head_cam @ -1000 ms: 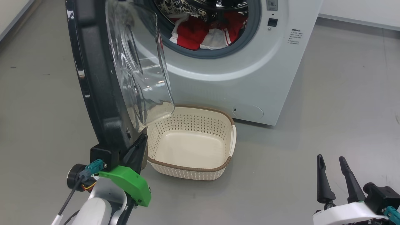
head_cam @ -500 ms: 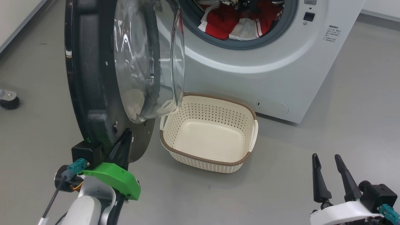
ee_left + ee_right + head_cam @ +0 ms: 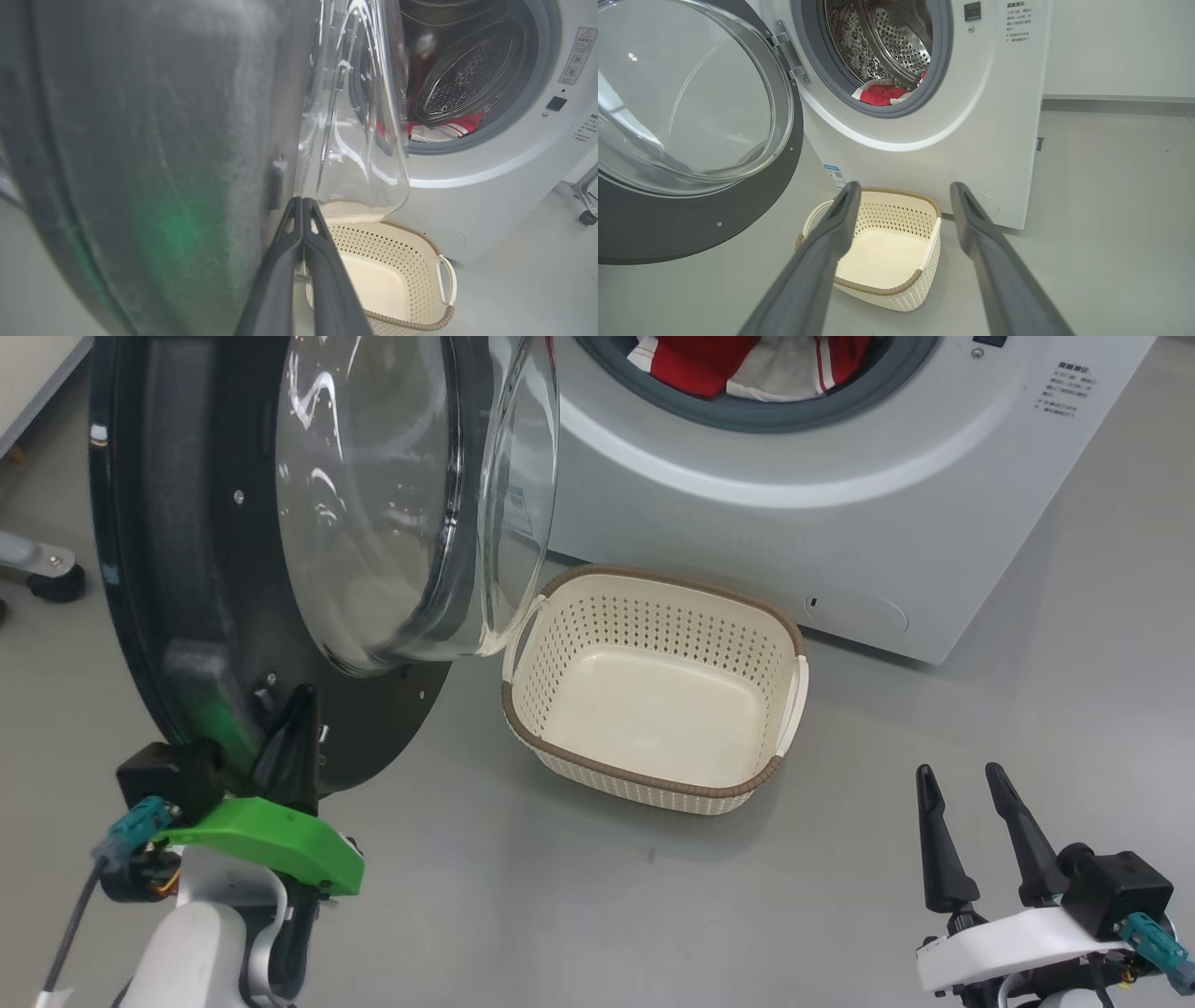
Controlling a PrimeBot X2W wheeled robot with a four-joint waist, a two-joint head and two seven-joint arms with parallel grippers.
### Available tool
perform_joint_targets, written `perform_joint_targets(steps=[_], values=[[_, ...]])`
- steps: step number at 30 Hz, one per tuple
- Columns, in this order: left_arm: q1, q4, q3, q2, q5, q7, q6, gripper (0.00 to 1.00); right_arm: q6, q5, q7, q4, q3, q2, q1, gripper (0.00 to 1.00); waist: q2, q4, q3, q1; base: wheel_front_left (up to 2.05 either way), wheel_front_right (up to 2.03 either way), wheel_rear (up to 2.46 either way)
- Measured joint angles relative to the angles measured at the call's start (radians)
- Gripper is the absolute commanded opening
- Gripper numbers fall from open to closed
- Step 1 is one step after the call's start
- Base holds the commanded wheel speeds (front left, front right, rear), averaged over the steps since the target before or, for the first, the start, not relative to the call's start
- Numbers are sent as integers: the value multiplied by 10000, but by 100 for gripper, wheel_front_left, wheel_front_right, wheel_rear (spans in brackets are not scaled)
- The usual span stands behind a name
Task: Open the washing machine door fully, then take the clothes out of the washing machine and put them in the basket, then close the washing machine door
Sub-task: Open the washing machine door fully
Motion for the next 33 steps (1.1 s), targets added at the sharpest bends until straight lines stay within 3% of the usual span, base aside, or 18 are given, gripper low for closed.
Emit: perform_joint_targets(steps=[14,33], values=[[-455,238,1710,635,-869,-449,313,0,0,-349,362,-230,221,-221,-564,100,0,56,972,0,0,0,0],[-1575,1306,3352,1910,-1599,-616,305,0,-21,-619,794,-556,282,-499,-1167,100,0,-312,2380,0,0,0,0]])
